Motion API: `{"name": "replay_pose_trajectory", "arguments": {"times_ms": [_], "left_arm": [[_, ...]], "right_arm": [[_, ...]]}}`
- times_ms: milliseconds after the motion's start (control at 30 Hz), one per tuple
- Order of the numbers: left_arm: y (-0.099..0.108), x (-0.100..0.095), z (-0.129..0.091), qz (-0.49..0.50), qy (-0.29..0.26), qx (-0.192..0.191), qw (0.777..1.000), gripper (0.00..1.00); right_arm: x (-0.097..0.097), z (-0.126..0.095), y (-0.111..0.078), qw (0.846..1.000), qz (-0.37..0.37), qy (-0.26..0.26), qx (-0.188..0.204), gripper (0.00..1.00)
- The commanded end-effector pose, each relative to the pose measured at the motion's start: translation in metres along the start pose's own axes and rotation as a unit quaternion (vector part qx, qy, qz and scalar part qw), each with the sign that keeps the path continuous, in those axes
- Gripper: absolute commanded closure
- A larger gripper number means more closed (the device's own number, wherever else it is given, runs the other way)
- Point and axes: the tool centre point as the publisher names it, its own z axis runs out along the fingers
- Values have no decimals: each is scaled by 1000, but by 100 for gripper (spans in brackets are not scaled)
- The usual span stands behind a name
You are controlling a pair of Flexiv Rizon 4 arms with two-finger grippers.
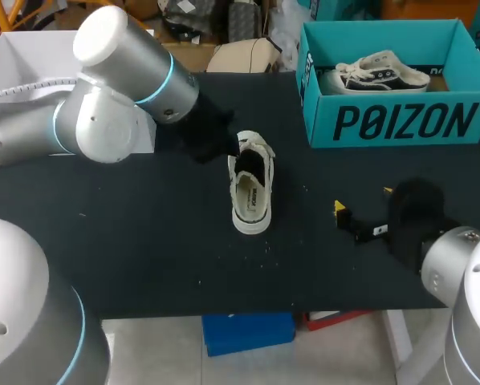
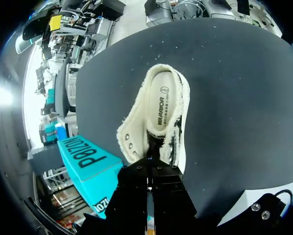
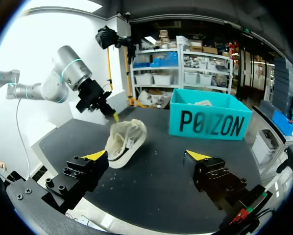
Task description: Take the shoe out of the shoebox, open the shoe tongue, remove and reinsert the insole, then place the shoe into the shoebox
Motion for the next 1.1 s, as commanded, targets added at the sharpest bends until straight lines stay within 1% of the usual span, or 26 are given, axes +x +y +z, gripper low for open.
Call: {"name": "replay_pose_trajectory", "arguments": {"times_ms": [33, 67, 100, 133, 200, 233, 533, 667, 900, 1100], "left_arm": [[-9, 7, -35, 0, 18, 22, 1000, 79], [-11, 9, -36, -6, 13, 42, 999, 73], [-13, 10, -37, -8, 7, 51, 999, 73], [-16, 10, -41, -8, 9, 49, 999, 65], [-18, 12, -45, -6, 13, 52, 999, 35], [-20, 13, -49, -4, 19, 55, 998, 0], [-24, 18, -69, 13, 48, 44, 998, 0], [-26, 20, -73, 23, 62, 54, 996, 0], [-24, 26, -68, 37, 87, 77, 993, 0], [-19, 27, -58, 53, 114, 85, 989, 0]], "right_arm": [[7, 0, 1, 1000, 1, -13, 1, 0], [7, 0, 1, 1000, 1, -13, 1, 0], [7, 0, 1, 1000, 1, -13, 1, 0], [7, 0, 1, 1000, 1, -13, 1, 0], [7, 0, 1, 1000, 1, -13, 1, 0], [7, 0, 1, 1000, 1, -13, 1, 0], [7, 0, 1, 1000, 1, -13, 1, 0], [7, 0, 1, 1000, 1, -13, 1, 0], [7, 0, 1, 1000, 1, -13, 1, 0], [7, 0, 1, 1000, 1, -13, 1, 0]]}}
